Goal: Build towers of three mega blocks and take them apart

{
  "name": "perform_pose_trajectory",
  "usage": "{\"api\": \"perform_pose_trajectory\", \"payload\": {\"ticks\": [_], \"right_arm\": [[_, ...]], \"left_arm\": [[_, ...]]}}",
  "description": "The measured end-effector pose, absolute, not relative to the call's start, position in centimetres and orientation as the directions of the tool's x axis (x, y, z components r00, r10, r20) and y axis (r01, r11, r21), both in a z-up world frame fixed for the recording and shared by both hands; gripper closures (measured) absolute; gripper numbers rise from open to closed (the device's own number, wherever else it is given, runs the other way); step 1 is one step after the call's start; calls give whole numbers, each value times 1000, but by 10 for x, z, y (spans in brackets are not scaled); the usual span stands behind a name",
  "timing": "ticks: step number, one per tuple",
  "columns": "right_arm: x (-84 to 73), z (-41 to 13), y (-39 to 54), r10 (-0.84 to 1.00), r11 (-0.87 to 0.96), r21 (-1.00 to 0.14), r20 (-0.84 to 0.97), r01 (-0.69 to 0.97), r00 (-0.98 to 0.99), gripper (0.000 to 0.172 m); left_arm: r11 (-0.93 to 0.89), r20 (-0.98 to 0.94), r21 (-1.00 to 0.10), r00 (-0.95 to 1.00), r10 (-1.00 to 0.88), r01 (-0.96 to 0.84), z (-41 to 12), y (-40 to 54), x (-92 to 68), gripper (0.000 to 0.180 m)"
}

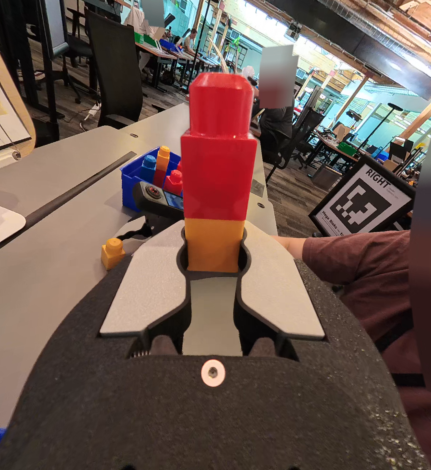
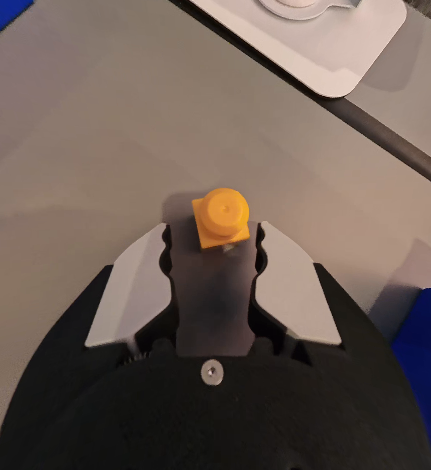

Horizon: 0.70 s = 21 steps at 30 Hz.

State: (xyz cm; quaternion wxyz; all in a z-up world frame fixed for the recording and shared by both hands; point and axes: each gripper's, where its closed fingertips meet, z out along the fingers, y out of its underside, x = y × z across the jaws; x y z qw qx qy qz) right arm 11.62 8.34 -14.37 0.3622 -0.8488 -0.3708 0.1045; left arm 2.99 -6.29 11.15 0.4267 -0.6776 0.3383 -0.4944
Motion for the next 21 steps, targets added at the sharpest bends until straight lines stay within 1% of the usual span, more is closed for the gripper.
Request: {"api": "perform_pose_trajectory", "payload": {"ticks": [1,4,5,6,9,11,13,15,16,18,21], "right_arm": [[117,-145,85,702,-457,-694,103,557,704,112],[117,-147,89,697,-457,-715,82,530,713,118],[117,-148,89,698,-462,-718,69,522,713,123],[117,-149,90,701,-465,-719,57,516,711,131],[115,-145,87,715,-473,-727,12,497,699,134],[106,-126,83,732,-440,-784,-30,438,681,134],[91,-81,73,774,-356,-880,-91,313,626,134],[80,-15,52,848,-227,-961,-114,159,517,134],[80,18,38,882,-175,-981,-117,87,456,134],[85,72,7,937,-144,-989,-141,-14,320,134],[98,122,-40,971,-219,-971,-226,-94,74,134]], "left_arm": [[-407,379,-912,280,-882,-47,110,-64,31,145],[-408,377,-911,280,-883,-59,108,-64,34,145],[-409,378,-911,278,-883,-61,108,-65,35,145],[-412,381,-909,276,-882,-61,108,-65,35,145],[-414,383,-908,278,-881,-63,107,-64,35,145],[-406,377,-913,284,-882,-50,110,-63,32,145],[-393,369,-919,294,-882,-26,115,-62,27,145],[-389,367,-921,304,-879,-13,117,-60,23,145],[-397,372,-917,302,-878,-26,114,-61,23,145],[-427,384,-900,303,-872,-86,102,-62,28,145],[-483,406,-845,310,-860,-231,72,-66,43,145]]}}
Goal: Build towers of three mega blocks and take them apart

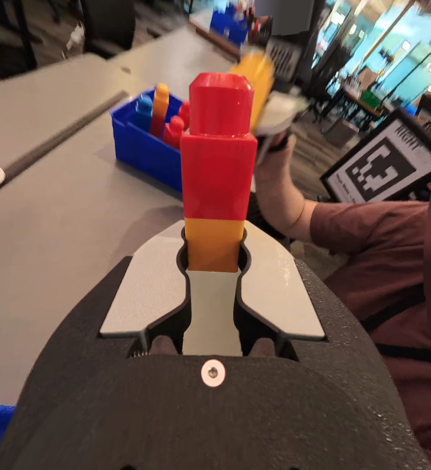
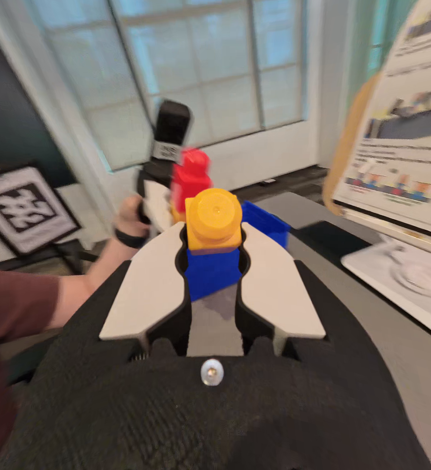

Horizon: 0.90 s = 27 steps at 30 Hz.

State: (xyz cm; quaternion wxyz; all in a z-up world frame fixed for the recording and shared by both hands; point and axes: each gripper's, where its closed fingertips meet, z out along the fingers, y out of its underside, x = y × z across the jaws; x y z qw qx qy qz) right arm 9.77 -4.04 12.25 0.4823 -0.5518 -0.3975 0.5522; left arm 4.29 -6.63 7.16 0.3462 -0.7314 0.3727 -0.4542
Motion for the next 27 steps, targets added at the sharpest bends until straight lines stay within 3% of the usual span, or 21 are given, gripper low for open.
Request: {"api": "perform_pose_trajectory", "payload": {"ticks": [3,7,13,27], "right_arm": [[103,131,-62,962,-274,-960,-273,-47,-24,134],[101,120,-58,956,-292,-956,-292,23,-3,135],[101,96,-65,955,-288,-934,-295,212,-3,135],[106,81,-84,951,-262,-899,-303,350,-67,134]], "left_arm": [[-482,373,-801,335,-865,-354,44,-67,59,145],[-440,321,-736,308,-896,-514,14,-78,76,145],[-371,271,-693,254,-928,-618,0,-94,87,145],[-330,287,-700,174,-942,-633,8,-112,91,145]]}}
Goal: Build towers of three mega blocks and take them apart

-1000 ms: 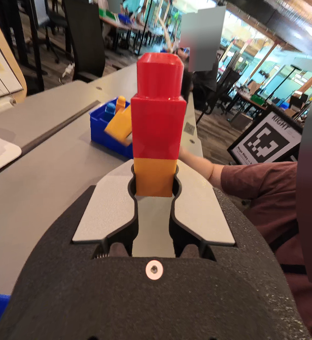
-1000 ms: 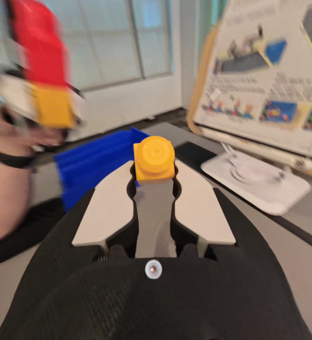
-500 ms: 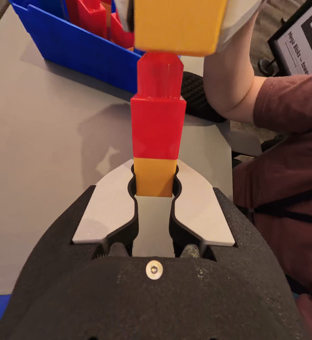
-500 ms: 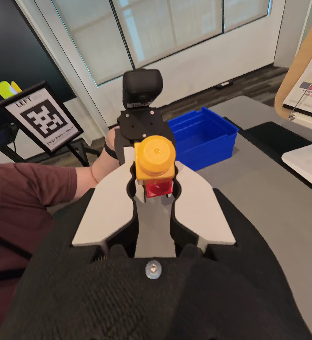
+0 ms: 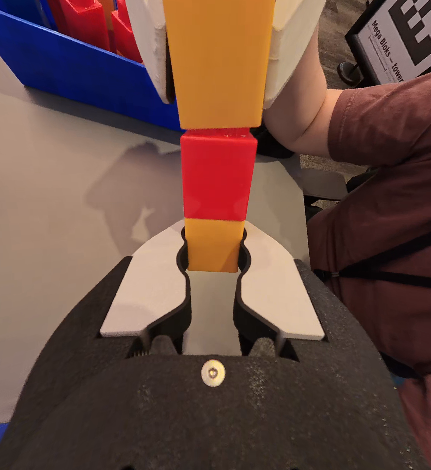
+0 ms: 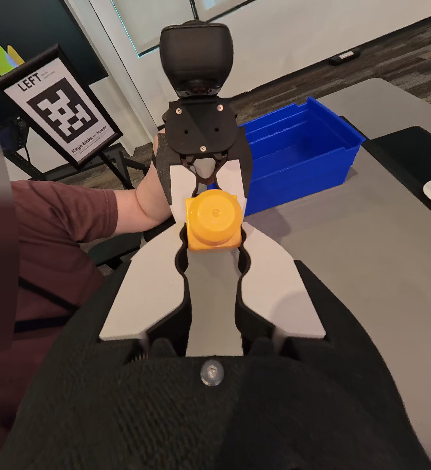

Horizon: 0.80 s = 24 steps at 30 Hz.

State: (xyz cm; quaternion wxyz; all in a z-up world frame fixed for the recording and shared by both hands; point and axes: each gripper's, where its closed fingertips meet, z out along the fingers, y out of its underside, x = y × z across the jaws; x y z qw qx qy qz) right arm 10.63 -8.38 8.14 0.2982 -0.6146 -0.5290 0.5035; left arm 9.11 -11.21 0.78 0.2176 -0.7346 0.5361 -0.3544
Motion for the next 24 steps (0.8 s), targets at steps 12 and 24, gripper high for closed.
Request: {"api": "perform_pose_trajectory", "payload": {"ticks": [12,24], "right_arm": [[93,65,-86,940,-277,-878,-332,389,-78,135],[86,114,-69,941,-324,-946,-325,27,-91,134]], "left_arm": [[-402,379,-647,184,-907,-647,3,-117,81,145],[-450,433,-767,147,-889,-459,35,-107,99,145]]}}
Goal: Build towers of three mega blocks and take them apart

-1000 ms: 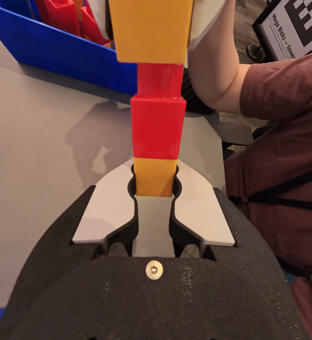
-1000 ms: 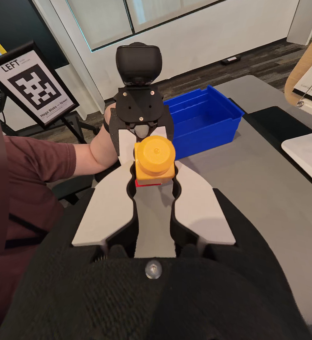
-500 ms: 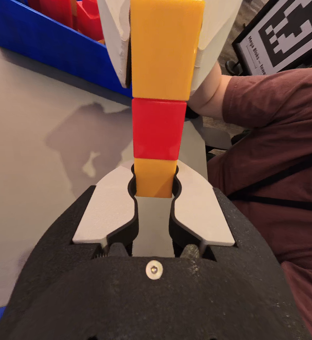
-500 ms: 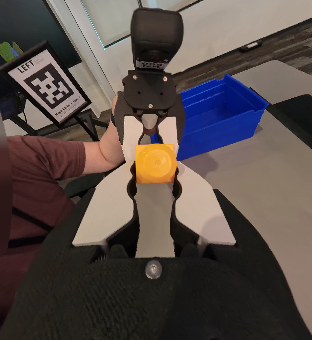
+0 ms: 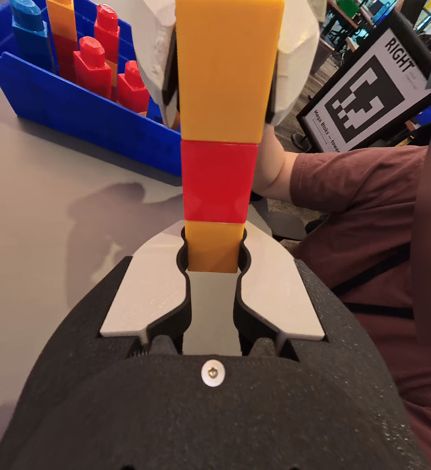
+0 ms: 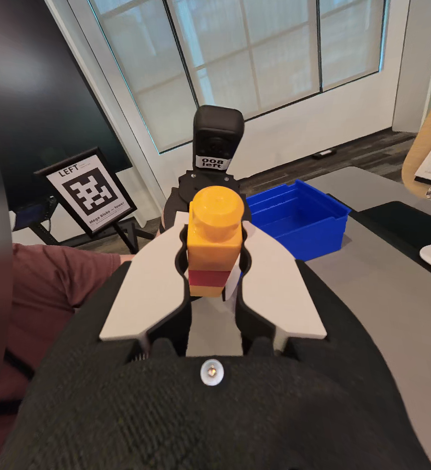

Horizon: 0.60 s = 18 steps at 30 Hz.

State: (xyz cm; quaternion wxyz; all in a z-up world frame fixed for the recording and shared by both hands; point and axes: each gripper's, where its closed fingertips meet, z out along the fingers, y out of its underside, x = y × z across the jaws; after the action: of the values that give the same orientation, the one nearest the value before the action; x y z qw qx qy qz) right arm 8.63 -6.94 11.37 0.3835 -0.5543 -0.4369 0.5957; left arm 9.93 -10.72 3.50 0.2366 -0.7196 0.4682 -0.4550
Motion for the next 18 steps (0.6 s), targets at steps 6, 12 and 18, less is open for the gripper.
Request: {"api": "perform_pose_trajectory", "payload": {"ticks": [6,12,18], "right_arm": [[86,109,-67,933,-346,-937,-348,41,-92,135],[85,107,-67,934,-339,-939,-343,51,-97,134],[91,125,-70,971,-234,-972,-232,-20,-59,114]], "left_arm": [[-433,379,-757,210,-901,-489,30,-101,96,145],[-439,389,-747,208,-898,-500,27,-102,95,145],[-416,394,-839,134,-909,-351,59,-101,95,145]]}}
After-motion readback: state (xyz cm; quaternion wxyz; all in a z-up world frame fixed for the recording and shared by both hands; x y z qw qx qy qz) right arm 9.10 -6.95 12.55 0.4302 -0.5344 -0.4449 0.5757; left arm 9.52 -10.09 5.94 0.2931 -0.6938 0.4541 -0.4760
